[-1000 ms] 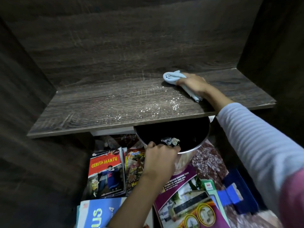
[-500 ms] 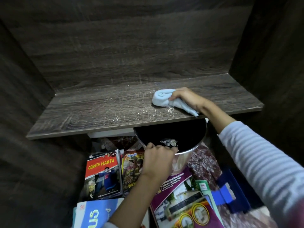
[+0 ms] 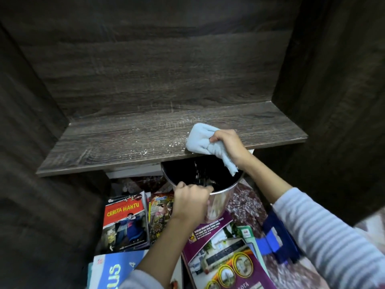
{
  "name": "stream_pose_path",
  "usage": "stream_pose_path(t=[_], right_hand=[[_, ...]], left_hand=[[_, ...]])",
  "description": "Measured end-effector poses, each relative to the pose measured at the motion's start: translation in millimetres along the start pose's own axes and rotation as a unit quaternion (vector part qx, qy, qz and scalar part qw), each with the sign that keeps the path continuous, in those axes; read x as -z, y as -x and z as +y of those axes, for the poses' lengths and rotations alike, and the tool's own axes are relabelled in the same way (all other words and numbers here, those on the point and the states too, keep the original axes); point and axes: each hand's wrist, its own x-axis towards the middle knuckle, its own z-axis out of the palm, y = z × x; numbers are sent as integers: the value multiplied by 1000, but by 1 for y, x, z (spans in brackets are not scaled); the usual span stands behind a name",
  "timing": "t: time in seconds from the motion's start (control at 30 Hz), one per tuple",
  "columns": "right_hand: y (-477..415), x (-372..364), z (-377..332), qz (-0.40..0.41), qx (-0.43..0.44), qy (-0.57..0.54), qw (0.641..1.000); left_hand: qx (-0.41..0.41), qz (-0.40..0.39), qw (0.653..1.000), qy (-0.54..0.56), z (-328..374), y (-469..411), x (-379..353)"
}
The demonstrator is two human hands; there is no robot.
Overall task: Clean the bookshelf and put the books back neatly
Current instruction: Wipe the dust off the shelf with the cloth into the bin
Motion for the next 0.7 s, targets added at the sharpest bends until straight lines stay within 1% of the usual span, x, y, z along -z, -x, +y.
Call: stream_pose_path(t=[0.1,0.13,0.17,0.2,0.23,0.27,0.3,0.33,0.37,0.43,0.57,0.63,0.7], right_hand=[[-2,8,-21,109,-19,-123,986],[-4,15,-27,146,-1,-122,982],[-6,23,-31,183,23,-66,981],[-9,32,-30,214,45,40,975],[-13,42,-25,233,51,179,955],[-16,52,-19,230,30,325,917],[-17,58,-10,203,-7,442,874],[-20,63,0,167,-38,513,841],[-20,64,9,138,-52,553,820],[-22,59,19,121,-48,584,802],[-19,28,18,89,-31,617,782],[-17,10,18,67,-17,624,779],[-20,-6,17,44,-15,617,786]], left_hand=[[9,-7,1000,-15,-1,0,-3],[12,-11,1000,-24,-1,1,-3],[18,-16,999,-24,-1,1,-2],[23,-13,999,-18,-1,1,-2],[23,-14,999,-20,-2,2,-3],[22,-14,999,-26,-3,2,-3],[23,-15,999,-28,-4,1,-4],[26,-20,999,-28,-5,1,-5],[29,-25,999,-29,-5,1,-5],[33,-30,999,-31,-7,0,-3],[37,-31,998,-35,-12,2,1],[39,-27,998,-35,-15,5,2],[45,-33,998,-37,-20,8,5]])
